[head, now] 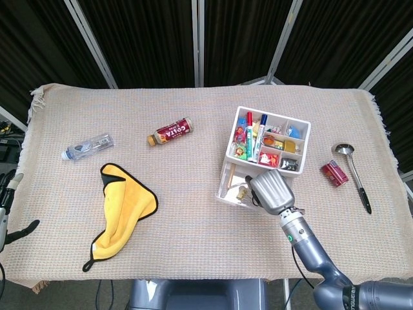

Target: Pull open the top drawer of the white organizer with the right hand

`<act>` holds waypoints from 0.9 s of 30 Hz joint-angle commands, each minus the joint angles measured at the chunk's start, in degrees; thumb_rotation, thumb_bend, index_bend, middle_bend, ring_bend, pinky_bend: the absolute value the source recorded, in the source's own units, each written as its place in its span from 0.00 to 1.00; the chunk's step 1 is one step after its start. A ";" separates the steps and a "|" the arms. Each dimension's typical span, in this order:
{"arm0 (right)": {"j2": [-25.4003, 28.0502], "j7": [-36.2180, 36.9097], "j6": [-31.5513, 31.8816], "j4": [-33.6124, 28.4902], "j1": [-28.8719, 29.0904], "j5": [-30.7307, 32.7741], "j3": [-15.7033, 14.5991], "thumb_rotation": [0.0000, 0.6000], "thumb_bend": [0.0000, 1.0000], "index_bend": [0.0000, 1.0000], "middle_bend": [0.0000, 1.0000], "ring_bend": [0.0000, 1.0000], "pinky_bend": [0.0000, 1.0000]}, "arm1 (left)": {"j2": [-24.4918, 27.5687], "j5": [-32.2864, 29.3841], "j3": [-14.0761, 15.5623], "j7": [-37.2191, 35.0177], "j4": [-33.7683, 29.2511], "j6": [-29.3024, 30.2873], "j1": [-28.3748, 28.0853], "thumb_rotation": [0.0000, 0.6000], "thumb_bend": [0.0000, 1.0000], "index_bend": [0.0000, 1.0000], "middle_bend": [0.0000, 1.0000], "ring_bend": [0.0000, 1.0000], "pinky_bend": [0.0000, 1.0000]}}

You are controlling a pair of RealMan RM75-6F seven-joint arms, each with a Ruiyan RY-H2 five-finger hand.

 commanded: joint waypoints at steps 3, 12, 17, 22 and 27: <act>0.82 -0.22 1.03 -1.63 -0.42 -2.12 -0.52 1.00 0.42 0.60 1.00 1.00 0.68 | -0.03 -0.01 0.00 0.12 -0.03 0.03 0.02 1.00 0.08 0.00 0.00 0.00 0.00; 3.30 -0.82 3.85 -5.75 -1.47 -5.27 -0.29 1.00 0.41 0.60 1.00 1.00 0.68 | 0.01 0.03 -0.04 0.02 -0.06 0.30 0.12 1.00 0.08 0.00 0.00 0.00 0.00; 5.76 -0.76 6.38 -8.50 -2.47 -7.07 0.63 1.00 0.41 0.60 1.00 1.00 0.68 | 0.04 0.11 -0.02 -0.05 -0.07 0.37 0.15 1.00 0.08 0.00 0.00 0.00 0.00; 9.55 0.87 9.68 -11.17 -4.21 -7.70 2.43 1.00 0.41 0.60 1.00 1.00 0.68 | 0.10 0.20 0.00 -0.16 -0.12 0.58 0.25 1.00 0.08 0.00 0.00 0.00 0.00; 14.25 4.79 13.06 -11.58 -6.74 -6.85 4.59 1.00 0.41 0.60 1.00 1.00 0.68 | 0.12 0.37 0.06 -0.10 -0.16 0.80 0.35 1.00 0.08 0.00 0.00 0.00 0.00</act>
